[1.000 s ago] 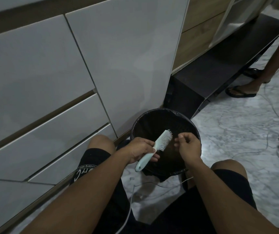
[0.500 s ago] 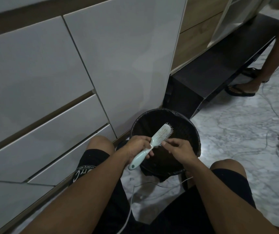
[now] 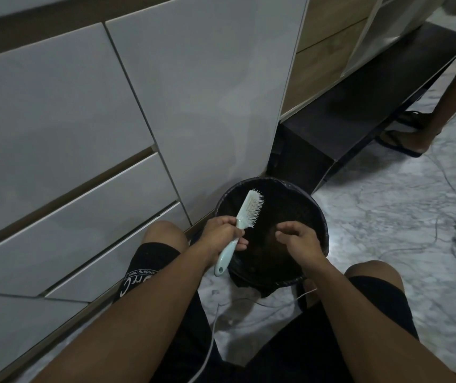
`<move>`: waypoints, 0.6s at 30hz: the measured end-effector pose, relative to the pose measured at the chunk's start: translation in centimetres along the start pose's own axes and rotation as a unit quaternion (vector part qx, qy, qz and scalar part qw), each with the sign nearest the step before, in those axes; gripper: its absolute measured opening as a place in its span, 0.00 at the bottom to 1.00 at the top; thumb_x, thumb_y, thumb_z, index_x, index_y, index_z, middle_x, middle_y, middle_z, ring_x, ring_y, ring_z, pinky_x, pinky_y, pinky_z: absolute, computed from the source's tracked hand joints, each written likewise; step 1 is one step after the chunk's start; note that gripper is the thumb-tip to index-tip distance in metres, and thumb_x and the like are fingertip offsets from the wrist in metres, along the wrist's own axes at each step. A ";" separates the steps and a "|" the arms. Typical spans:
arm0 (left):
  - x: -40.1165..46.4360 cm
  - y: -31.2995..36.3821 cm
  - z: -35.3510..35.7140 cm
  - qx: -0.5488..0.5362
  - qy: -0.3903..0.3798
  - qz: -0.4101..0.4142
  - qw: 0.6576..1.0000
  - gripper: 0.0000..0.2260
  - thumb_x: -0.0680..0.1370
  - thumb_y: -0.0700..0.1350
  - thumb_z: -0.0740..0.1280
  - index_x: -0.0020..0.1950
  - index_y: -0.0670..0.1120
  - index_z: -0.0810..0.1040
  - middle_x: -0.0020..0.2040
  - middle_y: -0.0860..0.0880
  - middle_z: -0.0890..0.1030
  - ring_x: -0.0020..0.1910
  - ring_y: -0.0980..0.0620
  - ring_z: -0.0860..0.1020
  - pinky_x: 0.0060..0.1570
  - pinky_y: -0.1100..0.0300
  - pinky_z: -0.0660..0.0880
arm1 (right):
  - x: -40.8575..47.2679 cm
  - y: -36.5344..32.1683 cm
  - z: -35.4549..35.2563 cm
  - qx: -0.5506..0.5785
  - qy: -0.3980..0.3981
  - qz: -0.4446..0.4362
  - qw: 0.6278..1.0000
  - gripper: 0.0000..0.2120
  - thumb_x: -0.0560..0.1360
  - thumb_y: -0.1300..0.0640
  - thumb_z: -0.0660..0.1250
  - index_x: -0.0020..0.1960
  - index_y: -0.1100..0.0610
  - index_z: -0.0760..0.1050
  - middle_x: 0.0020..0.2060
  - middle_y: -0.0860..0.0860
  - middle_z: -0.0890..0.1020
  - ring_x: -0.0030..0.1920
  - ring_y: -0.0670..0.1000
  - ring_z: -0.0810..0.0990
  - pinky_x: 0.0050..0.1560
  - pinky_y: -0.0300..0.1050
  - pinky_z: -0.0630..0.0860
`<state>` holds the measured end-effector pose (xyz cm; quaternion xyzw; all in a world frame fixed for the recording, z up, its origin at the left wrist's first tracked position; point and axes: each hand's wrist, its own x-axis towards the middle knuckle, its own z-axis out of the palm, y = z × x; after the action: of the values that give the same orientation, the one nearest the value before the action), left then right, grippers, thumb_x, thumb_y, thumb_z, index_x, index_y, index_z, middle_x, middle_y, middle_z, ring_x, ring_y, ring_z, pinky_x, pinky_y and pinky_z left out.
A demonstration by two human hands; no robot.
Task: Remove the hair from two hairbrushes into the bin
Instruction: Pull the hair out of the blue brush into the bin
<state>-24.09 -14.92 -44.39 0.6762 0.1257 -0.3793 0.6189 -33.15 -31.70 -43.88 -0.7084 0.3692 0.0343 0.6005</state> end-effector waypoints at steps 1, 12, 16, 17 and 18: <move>0.0 0.0 0.0 -0.002 0.002 0.001 1.000 0.11 0.74 0.29 0.66 0.55 0.38 0.77 0.42 0.38 0.81 0.33 0.47 0.83 0.37 0.54 0.82 | -0.1 0.0 0.1 -0.005 -0.017 0.007 1.000 0.10 0.74 0.63 0.69 0.55 0.55 0.79 0.48 0.49 0.80 0.47 0.44 0.77 0.41 0.36 0.70; -0.3 0.3 0.1 -0.016 -0.016 0.008 1.000 0.12 0.74 0.28 0.66 0.53 0.41 0.77 0.45 0.38 0.82 0.33 0.47 0.83 0.35 0.56 0.82 | 0.5 0.8 0.4 -0.091 -0.006 -0.011 0.996 0.13 0.74 0.66 0.67 0.56 0.59 0.81 0.51 0.51 0.82 0.53 0.49 0.78 0.57 0.43 0.74; -0.3 0.3 0.1 -0.014 -0.021 0.011 1.000 0.11 0.74 0.28 0.66 0.52 0.41 0.77 0.45 0.38 0.82 0.33 0.48 0.83 0.34 0.57 0.82 | 0.8 1.2 0.3 -0.078 0.035 -0.029 0.996 0.06 0.72 0.64 0.72 0.44 0.55 0.83 0.42 0.50 0.84 0.46 0.50 0.82 0.51 0.42 0.76; -0.3 0.3 0.1 -0.012 -0.023 0.012 1.000 0.11 0.74 0.29 0.66 0.50 0.43 0.78 0.45 0.38 0.82 0.34 0.47 0.83 0.36 0.56 0.82 | 1.0 1.2 0.4 -0.078 0.047 -0.032 0.995 0.06 0.72 0.64 0.72 0.42 0.53 0.83 0.41 0.50 0.85 0.45 0.50 0.82 0.53 0.44 0.77; -0.3 0.3 0.1 -0.010 -0.027 0.013 1.000 0.11 0.74 0.29 0.66 0.48 0.44 0.78 0.46 0.38 0.82 0.35 0.47 0.83 0.38 0.54 0.82 | 1.2 1.1 0.4 -0.079 0.060 -0.032 0.995 0.07 0.71 0.64 0.72 0.40 0.52 0.83 0.40 0.49 0.85 0.45 0.50 0.83 0.54 0.46 0.78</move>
<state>-24.16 -14.94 -43.92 0.6611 0.1045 -0.3881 0.6336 -32.76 -31.96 -45.45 -0.7658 0.3778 0.0019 0.5204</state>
